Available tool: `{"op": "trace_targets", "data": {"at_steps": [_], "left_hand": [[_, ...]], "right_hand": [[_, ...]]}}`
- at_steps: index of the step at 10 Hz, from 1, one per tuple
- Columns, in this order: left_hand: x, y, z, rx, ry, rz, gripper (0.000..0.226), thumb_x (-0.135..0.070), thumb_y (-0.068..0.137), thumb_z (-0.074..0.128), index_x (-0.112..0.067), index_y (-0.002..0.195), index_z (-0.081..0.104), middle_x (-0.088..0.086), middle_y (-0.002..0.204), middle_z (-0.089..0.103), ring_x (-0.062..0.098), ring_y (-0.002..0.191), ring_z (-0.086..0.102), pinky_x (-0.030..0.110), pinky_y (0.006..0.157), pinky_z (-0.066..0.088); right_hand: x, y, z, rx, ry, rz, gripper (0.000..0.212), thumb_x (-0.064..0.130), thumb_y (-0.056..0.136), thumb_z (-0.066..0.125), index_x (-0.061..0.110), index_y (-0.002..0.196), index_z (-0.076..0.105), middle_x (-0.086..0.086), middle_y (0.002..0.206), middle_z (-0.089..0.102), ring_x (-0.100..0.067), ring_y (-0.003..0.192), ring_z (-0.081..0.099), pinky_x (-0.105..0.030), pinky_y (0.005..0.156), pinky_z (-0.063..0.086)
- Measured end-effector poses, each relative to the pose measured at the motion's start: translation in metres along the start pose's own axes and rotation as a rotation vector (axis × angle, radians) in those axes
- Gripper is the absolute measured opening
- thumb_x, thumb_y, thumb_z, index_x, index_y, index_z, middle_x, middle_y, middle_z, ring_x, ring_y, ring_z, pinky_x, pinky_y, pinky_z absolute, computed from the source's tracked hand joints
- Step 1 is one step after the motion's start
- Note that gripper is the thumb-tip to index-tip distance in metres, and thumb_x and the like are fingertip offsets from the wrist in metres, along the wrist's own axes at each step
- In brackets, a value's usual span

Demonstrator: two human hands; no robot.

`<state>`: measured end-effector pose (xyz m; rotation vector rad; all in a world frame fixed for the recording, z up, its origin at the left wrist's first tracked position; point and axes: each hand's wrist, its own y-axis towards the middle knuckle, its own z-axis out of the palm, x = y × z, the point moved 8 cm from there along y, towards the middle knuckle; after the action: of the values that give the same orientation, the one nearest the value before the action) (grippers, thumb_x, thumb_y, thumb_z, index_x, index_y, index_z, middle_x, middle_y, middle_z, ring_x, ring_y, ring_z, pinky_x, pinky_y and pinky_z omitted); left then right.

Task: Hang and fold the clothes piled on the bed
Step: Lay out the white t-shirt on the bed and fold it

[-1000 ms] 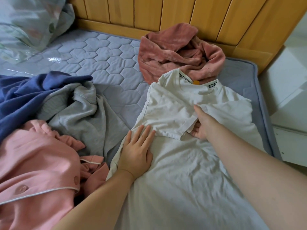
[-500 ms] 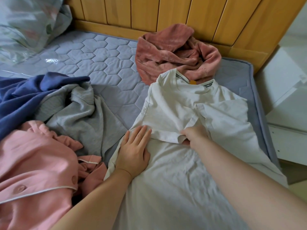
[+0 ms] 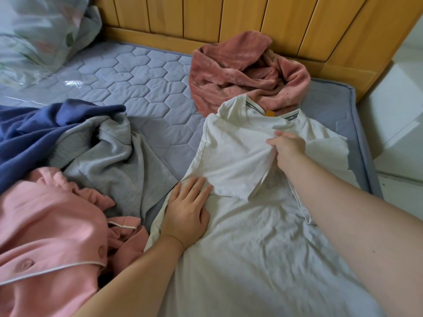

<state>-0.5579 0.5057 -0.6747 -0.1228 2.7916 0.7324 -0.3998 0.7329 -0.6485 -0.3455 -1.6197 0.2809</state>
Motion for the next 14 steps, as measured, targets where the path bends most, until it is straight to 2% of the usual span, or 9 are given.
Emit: {"op": "trace_targets", "data": {"at_steps": [2,3,4,5,8,10,12,13,14], "left_hand": [[0.000,0.000,-0.001,-0.007,0.002,0.003,0.046,-0.013,0.078,0.046,-0.008,0.119,0.066,0.007,0.130,0.059,0.029,0.125,0.050,0.046,0.107,0.035],[0.000,0.001,-0.001,-0.005,0.007,0.001,0.046,-0.014,0.078,0.046,-0.008,0.119,0.066,0.007,0.129,0.060,0.029,0.124,0.050,0.045,0.107,0.035],[0.000,0.001,0.000,0.001,0.013,-0.005,0.046,-0.014,0.078,0.046,-0.007,0.119,0.066,0.007,0.129,0.060,0.029,0.124,0.051,0.043,0.108,0.034],[0.001,0.000,0.001,0.008,0.019,-0.017,0.046,-0.014,0.078,0.046,-0.007,0.119,0.066,0.007,0.129,0.060,0.030,0.124,0.051,0.042,0.108,0.032],[0.001,0.001,0.000,0.006,0.041,-0.035,0.043,-0.016,0.082,0.044,-0.005,0.118,0.066,0.010,0.128,0.061,0.030,0.123,0.053,0.048,0.103,0.039],[0.002,0.000,-0.005,-0.029,0.043,-0.081,0.045,-0.015,0.083,0.043,-0.004,0.122,0.062,0.012,0.131,0.058,0.028,0.125,0.051,0.044,0.107,0.034],[0.004,0.000,-0.001,-0.009,0.050,-0.092,0.045,-0.016,0.083,0.043,-0.004,0.121,0.063,0.012,0.131,0.058,0.027,0.124,0.052,0.043,0.106,0.037],[0.004,0.000,-0.001,-0.004,0.045,-0.092,0.045,-0.016,0.082,0.043,-0.005,0.122,0.063,0.012,0.131,0.058,0.027,0.124,0.051,0.042,0.106,0.036],[0.004,0.001,0.000,-0.006,0.046,-0.082,0.043,-0.015,0.081,0.045,-0.005,0.118,0.065,0.013,0.130,0.058,0.028,0.123,0.051,0.041,0.106,0.035]], "right_hand": [[0.031,-0.026,-0.016,-0.357,-0.723,-0.439,0.057,0.011,0.086,0.060,0.009,0.139,0.039,-0.014,0.144,0.037,-0.033,0.129,0.038,-0.038,0.100,0.037],[0.021,-0.070,0.029,-0.110,-0.994,-0.967,0.059,0.016,0.089,0.051,0.006,0.144,0.033,-0.019,0.152,0.027,-0.034,0.140,0.026,-0.049,0.113,0.021],[-0.051,-0.079,0.047,0.379,-1.502,-0.848,0.056,0.038,0.100,0.022,0.017,0.152,0.015,-0.004,0.161,0.004,-0.020,0.148,0.003,-0.052,0.115,-0.001],[-0.060,-0.056,0.005,0.202,-1.662,-0.506,0.059,0.042,0.100,0.012,0.017,0.153,0.002,-0.002,0.161,-0.009,-0.019,0.147,-0.010,-0.053,0.115,-0.007],[-0.068,-0.130,0.037,0.324,-1.349,-1.194,0.039,0.032,0.078,0.046,0.009,0.098,0.071,-0.009,0.106,0.070,-0.025,0.101,0.066,-0.048,0.096,0.045],[-0.048,-0.157,0.031,0.227,-1.239,-1.552,0.024,-0.005,0.071,0.042,0.009,0.067,0.062,-0.005,0.057,0.055,-0.022,0.053,0.052,-0.049,0.101,0.043],[-0.018,-0.155,0.024,0.321,-1.091,-1.513,0.027,0.021,0.082,0.043,0.010,0.061,0.056,-0.007,0.057,0.055,-0.026,0.051,0.050,-0.029,0.053,0.042],[-0.014,-0.129,0.058,0.348,-1.275,-1.259,0.045,0.029,0.097,0.033,0.004,0.127,0.054,-0.019,0.134,0.051,-0.033,0.123,0.048,-0.046,0.102,0.038],[-0.054,-0.068,0.050,0.455,-1.663,-0.717,0.062,0.047,0.100,0.017,0.019,0.153,0.005,-0.001,0.161,-0.004,-0.018,0.147,-0.005,-0.051,0.117,-0.005]]}}
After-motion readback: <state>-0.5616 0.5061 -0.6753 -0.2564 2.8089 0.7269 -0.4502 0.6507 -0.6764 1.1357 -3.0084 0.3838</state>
